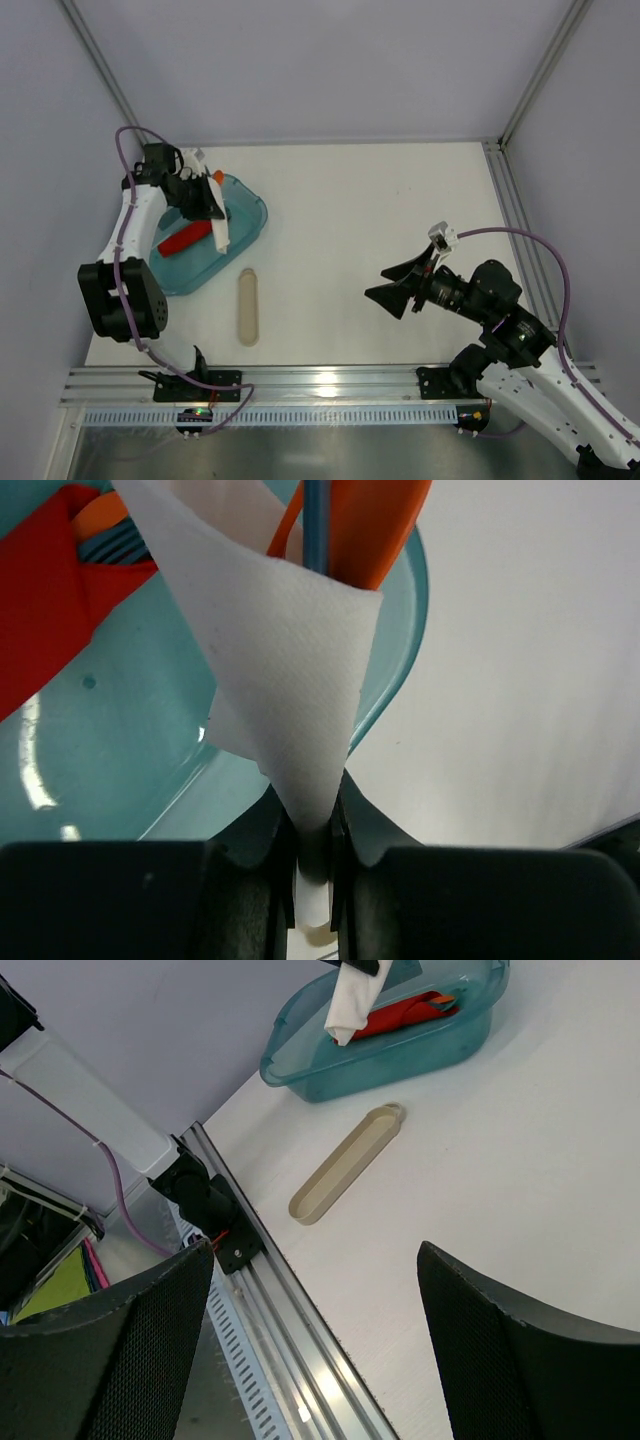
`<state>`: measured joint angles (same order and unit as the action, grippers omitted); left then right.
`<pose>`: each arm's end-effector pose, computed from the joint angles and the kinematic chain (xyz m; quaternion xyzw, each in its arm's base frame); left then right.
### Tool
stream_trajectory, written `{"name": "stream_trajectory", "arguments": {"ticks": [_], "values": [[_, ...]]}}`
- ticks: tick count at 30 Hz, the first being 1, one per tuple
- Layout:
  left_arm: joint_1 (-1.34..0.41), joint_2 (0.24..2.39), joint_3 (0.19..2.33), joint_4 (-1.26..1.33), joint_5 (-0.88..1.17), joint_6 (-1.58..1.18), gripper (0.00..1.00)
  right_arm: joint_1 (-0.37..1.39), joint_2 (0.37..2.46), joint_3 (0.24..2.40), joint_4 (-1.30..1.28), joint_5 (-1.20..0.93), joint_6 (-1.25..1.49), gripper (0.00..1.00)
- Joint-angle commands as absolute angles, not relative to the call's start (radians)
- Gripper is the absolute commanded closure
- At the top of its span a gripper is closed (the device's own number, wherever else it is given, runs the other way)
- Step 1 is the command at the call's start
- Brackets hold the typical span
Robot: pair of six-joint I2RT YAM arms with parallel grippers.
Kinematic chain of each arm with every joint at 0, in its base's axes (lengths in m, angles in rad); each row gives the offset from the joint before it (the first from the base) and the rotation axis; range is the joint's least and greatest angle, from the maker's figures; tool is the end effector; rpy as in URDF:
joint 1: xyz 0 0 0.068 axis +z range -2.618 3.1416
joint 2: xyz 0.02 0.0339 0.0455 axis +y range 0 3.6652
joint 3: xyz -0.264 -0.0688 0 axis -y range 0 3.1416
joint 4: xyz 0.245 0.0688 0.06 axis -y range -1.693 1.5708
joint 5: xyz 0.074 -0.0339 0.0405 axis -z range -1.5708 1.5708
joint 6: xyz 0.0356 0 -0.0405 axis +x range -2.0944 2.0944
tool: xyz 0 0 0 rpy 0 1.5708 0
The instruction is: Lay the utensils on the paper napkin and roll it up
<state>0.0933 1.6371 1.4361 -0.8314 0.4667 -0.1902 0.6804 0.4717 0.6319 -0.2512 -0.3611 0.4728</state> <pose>0.3438 0.0161 0.2960 -0.0716 0.9371 -0.2352 0.2476 0.0885 0.0878 0.3220 -0.1957 0.7101 0.4728 0.4837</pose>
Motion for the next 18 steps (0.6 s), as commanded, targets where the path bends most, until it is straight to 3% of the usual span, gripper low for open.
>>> {"name": "stream_trajectory", "arguments": {"ticks": [1,6,18], "values": [[0.086,1.583,1.433,-0.934,0.370,0.033,1.00,0.678,0.465,0.646,-0.236,-0.365,0.476,0.17],[0.086,1.568,1.442,-0.936,0.333,0.129,1.00,0.678,0.462,0.630,-0.232,-0.379,0.483,0.17],[0.087,1.824,1.585,-1.103,0.318,0.368,1.00,0.678,0.482,0.626,-0.279,-0.351,0.407,0.17]]}}
